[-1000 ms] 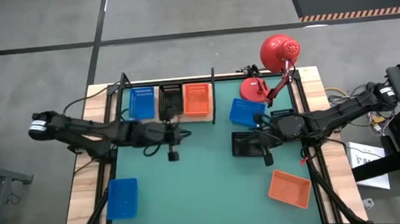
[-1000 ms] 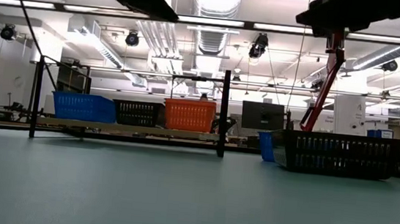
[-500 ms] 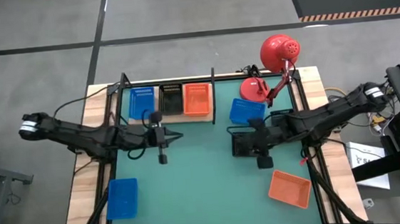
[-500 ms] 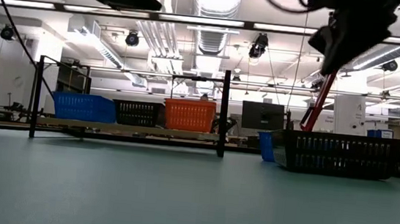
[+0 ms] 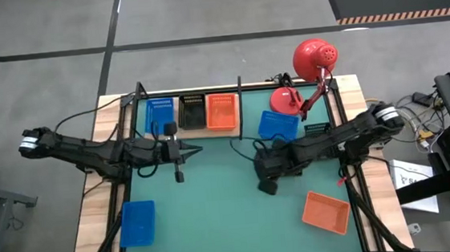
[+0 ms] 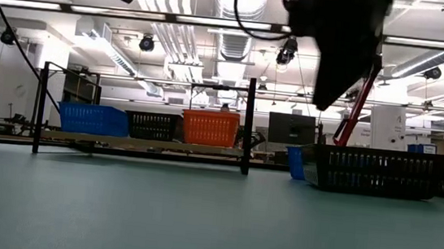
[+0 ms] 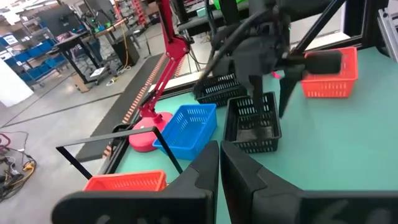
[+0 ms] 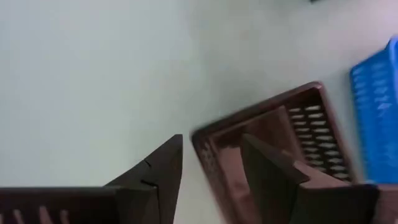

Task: Stack baskets on shelf by color
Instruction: Stack the left black bin on top of the black bin on the shelf

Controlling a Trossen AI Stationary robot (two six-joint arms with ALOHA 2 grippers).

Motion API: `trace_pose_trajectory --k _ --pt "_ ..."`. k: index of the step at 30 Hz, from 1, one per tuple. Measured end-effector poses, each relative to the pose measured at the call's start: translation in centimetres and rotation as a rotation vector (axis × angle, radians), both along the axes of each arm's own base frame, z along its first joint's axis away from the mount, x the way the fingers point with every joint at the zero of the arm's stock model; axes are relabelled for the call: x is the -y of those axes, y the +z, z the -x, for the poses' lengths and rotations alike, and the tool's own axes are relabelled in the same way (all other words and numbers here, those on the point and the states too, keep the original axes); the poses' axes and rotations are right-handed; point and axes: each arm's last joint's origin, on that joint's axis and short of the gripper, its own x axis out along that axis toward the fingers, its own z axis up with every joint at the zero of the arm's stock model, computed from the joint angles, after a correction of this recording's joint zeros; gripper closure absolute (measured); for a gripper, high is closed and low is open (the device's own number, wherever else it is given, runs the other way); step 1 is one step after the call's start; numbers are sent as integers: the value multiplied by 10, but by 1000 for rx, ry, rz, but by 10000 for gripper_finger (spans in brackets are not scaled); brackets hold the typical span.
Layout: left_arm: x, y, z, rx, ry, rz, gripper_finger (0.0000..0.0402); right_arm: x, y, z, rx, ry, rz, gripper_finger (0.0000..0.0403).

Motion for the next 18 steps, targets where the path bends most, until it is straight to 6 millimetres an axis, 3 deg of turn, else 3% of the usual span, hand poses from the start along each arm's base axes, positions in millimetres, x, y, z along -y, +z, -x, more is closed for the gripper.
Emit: trace_pose_trajectory --k 8,18 --pt "-1 4 1 -8 29 -104 402 -7 -14 -35 -18 -210 33 250" --pt "-4 6 7 6 88 -122 402 -3 -30 -36 -193 -353 109 259"
